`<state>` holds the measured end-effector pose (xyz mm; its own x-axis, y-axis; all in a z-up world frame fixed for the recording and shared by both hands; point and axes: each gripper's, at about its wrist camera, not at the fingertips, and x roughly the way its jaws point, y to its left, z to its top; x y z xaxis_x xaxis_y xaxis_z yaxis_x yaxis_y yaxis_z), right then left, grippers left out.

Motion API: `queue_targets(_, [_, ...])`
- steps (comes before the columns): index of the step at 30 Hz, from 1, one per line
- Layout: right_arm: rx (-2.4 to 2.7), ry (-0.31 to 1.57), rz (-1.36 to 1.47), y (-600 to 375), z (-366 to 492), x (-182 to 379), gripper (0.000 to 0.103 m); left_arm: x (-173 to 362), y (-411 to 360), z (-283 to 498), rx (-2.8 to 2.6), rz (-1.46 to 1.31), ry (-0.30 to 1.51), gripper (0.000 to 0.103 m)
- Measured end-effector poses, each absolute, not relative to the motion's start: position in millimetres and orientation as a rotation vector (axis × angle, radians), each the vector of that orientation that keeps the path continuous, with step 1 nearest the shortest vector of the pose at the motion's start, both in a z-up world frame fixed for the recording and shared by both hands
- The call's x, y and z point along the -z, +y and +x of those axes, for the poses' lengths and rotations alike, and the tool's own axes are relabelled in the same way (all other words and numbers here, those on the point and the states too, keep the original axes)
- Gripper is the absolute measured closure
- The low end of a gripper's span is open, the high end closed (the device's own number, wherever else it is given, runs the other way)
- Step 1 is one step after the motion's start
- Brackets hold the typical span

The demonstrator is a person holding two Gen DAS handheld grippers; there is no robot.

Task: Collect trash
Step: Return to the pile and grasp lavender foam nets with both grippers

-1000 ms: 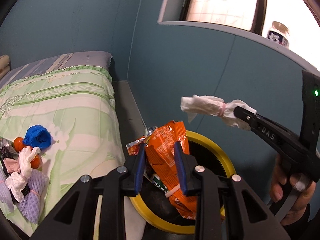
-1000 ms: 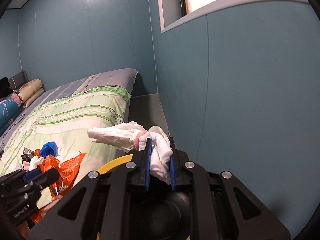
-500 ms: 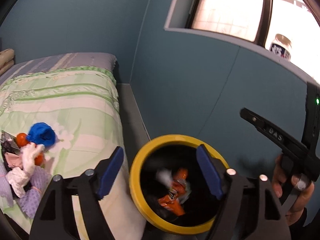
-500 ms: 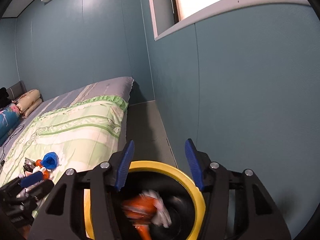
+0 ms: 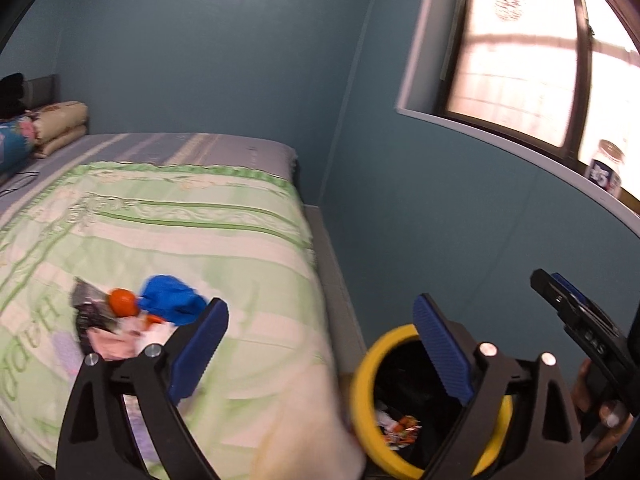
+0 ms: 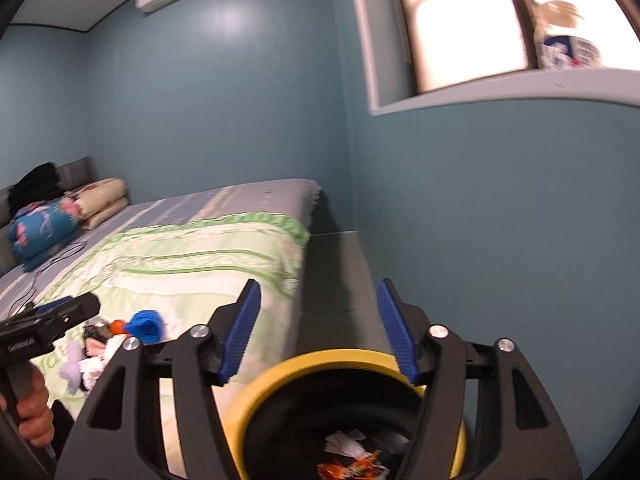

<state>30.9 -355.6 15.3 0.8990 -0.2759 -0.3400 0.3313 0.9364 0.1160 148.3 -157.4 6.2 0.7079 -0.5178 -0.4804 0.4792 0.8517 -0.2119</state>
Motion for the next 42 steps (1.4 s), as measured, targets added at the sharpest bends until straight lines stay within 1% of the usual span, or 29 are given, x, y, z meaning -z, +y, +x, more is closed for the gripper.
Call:
queue_targets(1, [0.300,0.325,0.168,-350,35,-16,0.040,-6,-148,152,0.529,-0.072,0.553,0.010])
queue_targets(2, [0.281,0.327,0.158,-341,42,-16,0.037,-6,-143,154,0.512,-0.072,0.552,0.009])
queue_targets(6, [0.203,0.334,0.132,-311,65,-11,0.024,-4,-111,164,0.414,-0.056,0.542,0.008])
queue_targets(7, [0.187,0.337,0.125,-305,70,-9,0.017,-2,-103,168,0.381,-0.051,0.546,0.008])
queue_targets(8, [0.168,0.343,0.114,-297,76,-7,0.012,-1,-93,170,0.361,-0.053,0.548,0.008])
queue_targets(12, [0.058,0.383,0.055,-263,99,6,0.008,6,-56,186,0.268,-0.072,0.569,0.008])
queue_targets(19, [-0.094,0.462,0.009,-212,125,36,0.008,26,-8,208,0.157,-0.077,0.617,0.008])
queue_targets(23, [-0.195,0.523,0.050,-192,139,57,0.008,44,12,219,0.114,-0.063,0.657,0.008])
queue_targets(28, [-0.282,0.606,0.125,-174,155,78,0.008,63,30,224,0.115,-0.084,0.695,0.008])
queue_targets(37, [-0.400,0.673,0.058,-128,158,109,0.008,97,56,231,0.113,-0.143,0.786,0.008])
queue_targets(42, [-0.449,0.728,0.037,-106,162,121,0.009,104,67,233,0.163,-0.205,0.781,0.008])
